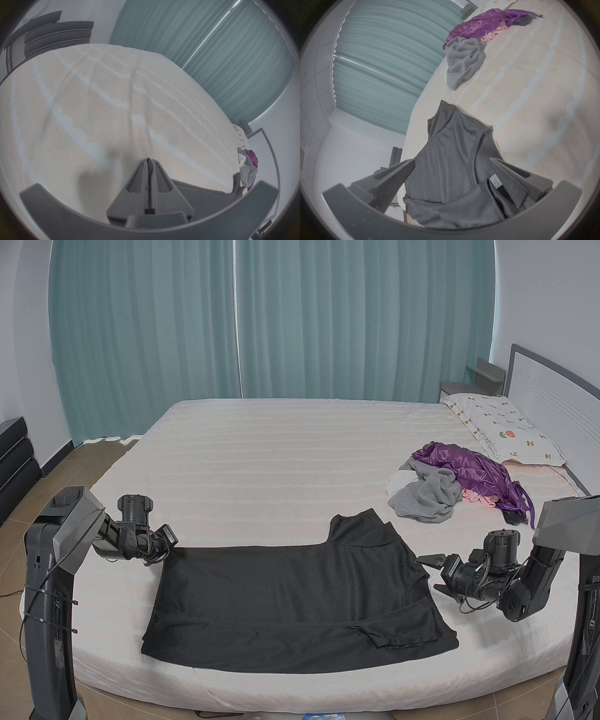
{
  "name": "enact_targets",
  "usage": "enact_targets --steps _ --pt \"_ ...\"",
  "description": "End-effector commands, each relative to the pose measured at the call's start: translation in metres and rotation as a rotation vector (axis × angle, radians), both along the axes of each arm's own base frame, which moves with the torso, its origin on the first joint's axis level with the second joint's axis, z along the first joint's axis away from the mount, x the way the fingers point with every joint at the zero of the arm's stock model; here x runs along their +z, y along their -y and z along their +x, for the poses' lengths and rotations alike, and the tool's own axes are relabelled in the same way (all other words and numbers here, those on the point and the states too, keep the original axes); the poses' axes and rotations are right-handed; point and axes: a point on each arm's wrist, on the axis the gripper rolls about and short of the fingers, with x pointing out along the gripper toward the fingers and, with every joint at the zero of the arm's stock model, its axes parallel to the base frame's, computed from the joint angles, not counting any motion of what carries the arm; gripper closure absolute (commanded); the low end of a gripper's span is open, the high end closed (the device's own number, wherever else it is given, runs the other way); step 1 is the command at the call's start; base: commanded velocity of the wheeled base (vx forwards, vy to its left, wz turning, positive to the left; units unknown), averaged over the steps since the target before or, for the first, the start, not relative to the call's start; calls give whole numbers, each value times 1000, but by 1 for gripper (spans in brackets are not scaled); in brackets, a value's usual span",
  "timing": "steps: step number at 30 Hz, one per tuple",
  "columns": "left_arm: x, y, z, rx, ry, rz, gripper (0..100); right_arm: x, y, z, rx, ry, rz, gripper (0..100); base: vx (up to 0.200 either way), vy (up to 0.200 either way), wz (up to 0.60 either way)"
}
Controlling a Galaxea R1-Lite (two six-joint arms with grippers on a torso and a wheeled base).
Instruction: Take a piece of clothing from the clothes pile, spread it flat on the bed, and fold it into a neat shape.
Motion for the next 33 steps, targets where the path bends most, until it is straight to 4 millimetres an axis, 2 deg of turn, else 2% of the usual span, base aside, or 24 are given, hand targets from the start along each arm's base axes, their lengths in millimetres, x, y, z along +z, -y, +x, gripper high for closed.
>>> enact_targets --steps 1,4,7,9,10,11,14,18,19,21,27,33 --pt "5 0 0 16 6 -21 100 5 -21 15 -8 49 -37 0 0 0 0" --pt "6 0 0 31 9 -46 100 8 -32 28 -21 65 -73 0 0 0 0" --pt "6 0 0 37 10 -61 100 17 -42 55 -18 76 -152 0 0 0 0" --pt "6 0 0 38 9 -61 100 14 -44 69 -17 87 -214 0 0 0 0" --pt "6 0 0 38 9 -61 100 14 -44 69 -17 87 -214 0 0 0 0" --pt "6 0 0 38 9 -61 100 10 -47 86 -13 105 -251 0 0 0 0" --pt "6 0 0 38 9 -61 100 9 -51 105 -8 124 -273 0 0 0 0" --pt "3 0 0 36 7 -62 100 -6 -56 130 29 139 -333 0 0 0 0" --pt "3 0 0 36 7 -62 100 -6 -56 130 29 139 -333 0 0 0 0" --pt "3 0 -1 35 4 -60 100 -19 -59 148 30 151 -360 0 0 0 0" --pt "3 1 -2 33 -2 -58 100 -35 -67 174 -12 167 -387 0 0 0 0" --pt "2 1 -2 33 -5 -59 100 -36 -70 186 -14 172 -387 0 0 0 0"
